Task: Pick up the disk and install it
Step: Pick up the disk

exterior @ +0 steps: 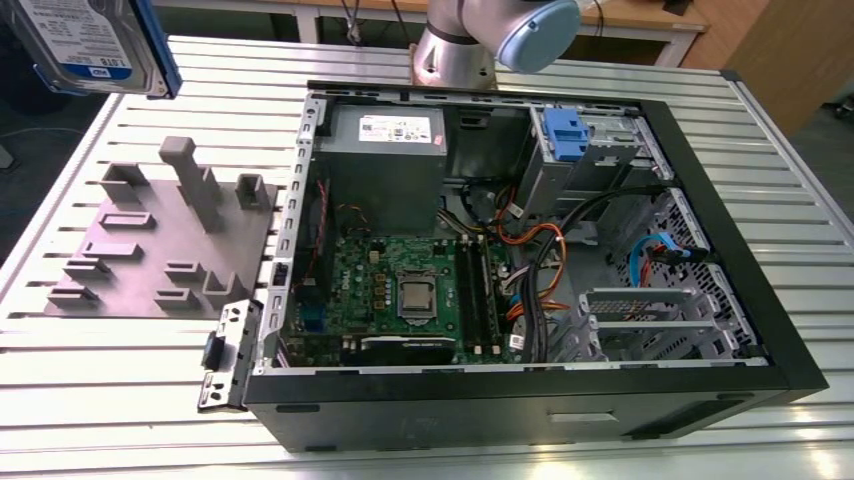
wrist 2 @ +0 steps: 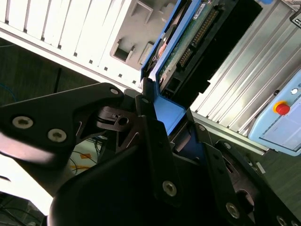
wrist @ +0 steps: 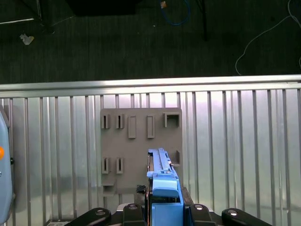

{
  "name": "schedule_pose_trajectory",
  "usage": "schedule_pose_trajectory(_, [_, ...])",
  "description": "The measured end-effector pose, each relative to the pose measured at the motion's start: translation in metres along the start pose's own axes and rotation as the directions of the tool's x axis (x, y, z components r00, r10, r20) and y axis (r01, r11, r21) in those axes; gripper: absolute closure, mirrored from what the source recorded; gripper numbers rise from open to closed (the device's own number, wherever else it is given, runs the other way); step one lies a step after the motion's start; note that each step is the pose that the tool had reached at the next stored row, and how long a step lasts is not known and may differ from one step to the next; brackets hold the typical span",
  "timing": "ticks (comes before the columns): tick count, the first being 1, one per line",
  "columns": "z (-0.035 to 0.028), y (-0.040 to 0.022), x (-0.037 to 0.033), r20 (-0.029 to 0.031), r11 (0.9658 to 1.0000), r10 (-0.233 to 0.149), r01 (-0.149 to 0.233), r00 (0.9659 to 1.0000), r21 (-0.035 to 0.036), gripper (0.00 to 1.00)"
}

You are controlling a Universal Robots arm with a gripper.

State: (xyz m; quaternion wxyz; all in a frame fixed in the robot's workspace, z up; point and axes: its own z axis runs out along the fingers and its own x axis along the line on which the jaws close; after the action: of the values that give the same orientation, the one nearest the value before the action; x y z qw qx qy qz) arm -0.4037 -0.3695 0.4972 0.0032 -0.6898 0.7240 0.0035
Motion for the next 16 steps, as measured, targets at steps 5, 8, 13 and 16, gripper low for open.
schedule_pose_trajectory(5, [0.0, -0.0054, -0.0002, 0.0, 1.0, 0.0, 0.0, 1.0, 0.0, 0.64])
schedule_pose_trajectory(8, [0.0, -0.009, -0.0004, 0.0, 1.0, 0.0, 0.0, 1.0, 0.0, 0.64])
schedule_pose_trajectory(13, [0.0, -0.0137, -0.0006, 0.0, 1.0, 0.0, 0.0, 1.0, 0.0, 0.64])
schedule_pose_trajectory(16, [0.0, -0.0163, -0.0007, 0.0, 1.0, 0.0, 0.0, 1.0, -0.0001, 0.64])
